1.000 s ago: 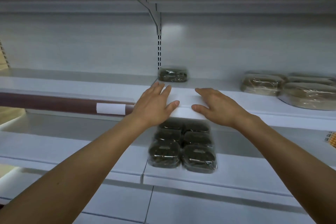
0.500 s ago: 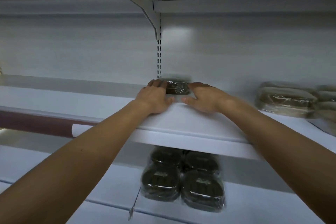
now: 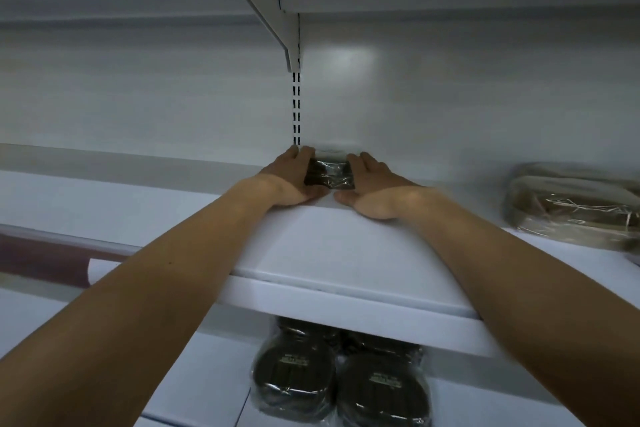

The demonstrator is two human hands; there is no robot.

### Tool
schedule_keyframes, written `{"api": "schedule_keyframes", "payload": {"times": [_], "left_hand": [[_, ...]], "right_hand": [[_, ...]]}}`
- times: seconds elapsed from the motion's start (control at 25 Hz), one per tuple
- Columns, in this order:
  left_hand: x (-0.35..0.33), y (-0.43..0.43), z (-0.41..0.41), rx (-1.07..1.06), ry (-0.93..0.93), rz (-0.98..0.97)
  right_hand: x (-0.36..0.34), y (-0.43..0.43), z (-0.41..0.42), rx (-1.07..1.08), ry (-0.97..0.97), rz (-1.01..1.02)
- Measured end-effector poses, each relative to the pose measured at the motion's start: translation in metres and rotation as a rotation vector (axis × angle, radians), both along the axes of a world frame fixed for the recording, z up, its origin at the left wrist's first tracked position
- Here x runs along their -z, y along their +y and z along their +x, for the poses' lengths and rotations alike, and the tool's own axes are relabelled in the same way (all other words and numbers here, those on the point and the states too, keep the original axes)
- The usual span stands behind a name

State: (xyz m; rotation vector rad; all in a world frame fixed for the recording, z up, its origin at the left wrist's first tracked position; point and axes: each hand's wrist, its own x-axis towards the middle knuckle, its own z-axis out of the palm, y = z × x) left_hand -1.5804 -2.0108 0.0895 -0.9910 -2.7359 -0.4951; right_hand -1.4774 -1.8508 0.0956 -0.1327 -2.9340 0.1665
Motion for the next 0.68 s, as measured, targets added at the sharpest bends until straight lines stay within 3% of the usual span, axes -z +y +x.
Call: {"api": "schedule_keyframes", "payload": {"times": [0.16,0.36,0.68], "left_hand": [[-0.002,0.003,0.004,-0.010,0.088,0.021],[-0.005,0.000,0.017,-0.020,0.112,-0.057],[-0.006,-0.022,0.059,0.115,0.094,-0.020]], "right_hand": [[-0.002,-0.001,-0.003,-0.030,0.123,-0.069],[-0.005,-0.001,0.002,0.018,0.103,0.071],[-0.008,-0.002,0.043,-0.002,0.038,-0.009]]}}
